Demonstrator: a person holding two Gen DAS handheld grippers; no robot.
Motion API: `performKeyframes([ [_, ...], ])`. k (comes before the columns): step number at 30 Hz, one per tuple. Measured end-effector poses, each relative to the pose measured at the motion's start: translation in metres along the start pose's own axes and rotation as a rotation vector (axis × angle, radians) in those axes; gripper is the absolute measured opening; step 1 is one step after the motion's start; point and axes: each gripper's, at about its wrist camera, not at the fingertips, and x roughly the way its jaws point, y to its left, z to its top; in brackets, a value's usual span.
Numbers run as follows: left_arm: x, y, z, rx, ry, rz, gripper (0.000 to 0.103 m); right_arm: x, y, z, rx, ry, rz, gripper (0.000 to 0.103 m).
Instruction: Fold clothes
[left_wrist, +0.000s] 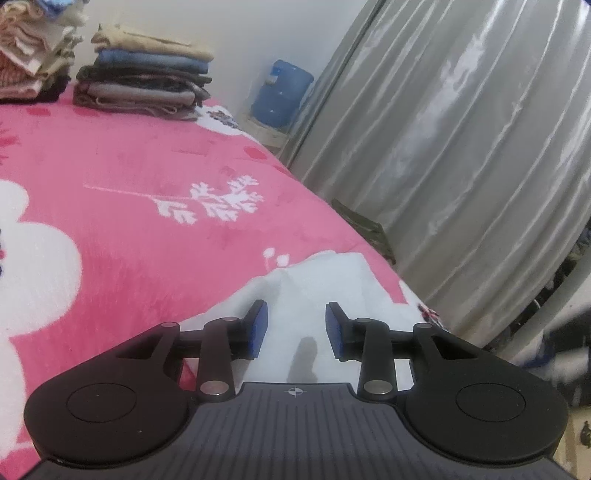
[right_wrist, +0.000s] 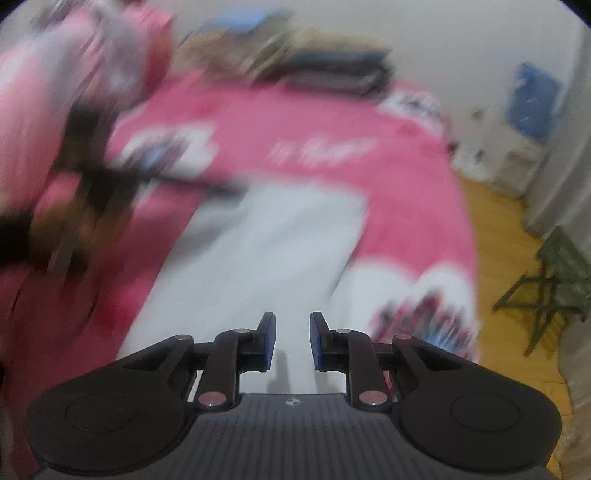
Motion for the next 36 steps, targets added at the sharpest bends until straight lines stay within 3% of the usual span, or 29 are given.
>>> performKeyframes([
  [5, -0.029, -0.020, -0.003, 0.051, 0.018, -0.006, 0.035, 0.038, -0.008, -0.043, 0.055, 0.173, -0.086, 0.021],
  [7, -0.046, -0.028, -0.009, 0.080, 0.047, -0.026, 0.040, 0.032, -0.019, -0.041, 0.118, 0.145, -0.155, 0.021],
  [10, -0.059, -0.036, -0.024, 0.075, 0.120, -0.051, 0.047, 0.008, -0.029, -0.033, 0.220, 0.062, -0.177, 0.027],
  [12, -0.065, -0.038, -0.034, 0.052, 0.172, -0.067, 0.048, 0.000, -0.036, -0.024, 0.307, -0.005, -0.125, 0.046],
  [15, -0.062, -0.026, -0.048, -0.096, 0.243, -0.094, 0.048, 0.005, -0.051, -0.013, 0.439, -0.058, -0.033, 0.059],
  [20, -0.049, 0.009, -0.061, -0.318, 0.328, -0.157, 0.050, 0.041, -0.083, 0.000, 0.639, -0.068, 0.107, 0.063],
  [25, -0.027, 0.037, -0.069, -0.437, 0.368, -0.203, 0.051, 0.086, -0.116, -0.001, 0.801, -0.038, 0.205, 0.066],
  [27, -0.019, 0.043, -0.070, -0.480, 0.360, -0.236, 0.051, 0.096, -0.125, -0.004, 0.839, -0.038, 0.268, 0.074],
  [32, -0.002, 0.044, -0.068, -0.485, 0.357, -0.296, 0.050, 0.107, -0.122, -0.005, 0.813, 0.012, 0.439, 0.071],
  [34, 0.007, 0.046, -0.064, -0.479, 0.356, -0.307, 0.044, 0.112, -0.116, -0.001, 0.773, 0.038, 0.475, 0.069],
  [36, 0.012, 0.047, -0.062, -0.480, 0.355, -0.314, 0.038, 0.118, -0.113, 0.004, 0.752, 0.056, 0.489, 0.055],
])
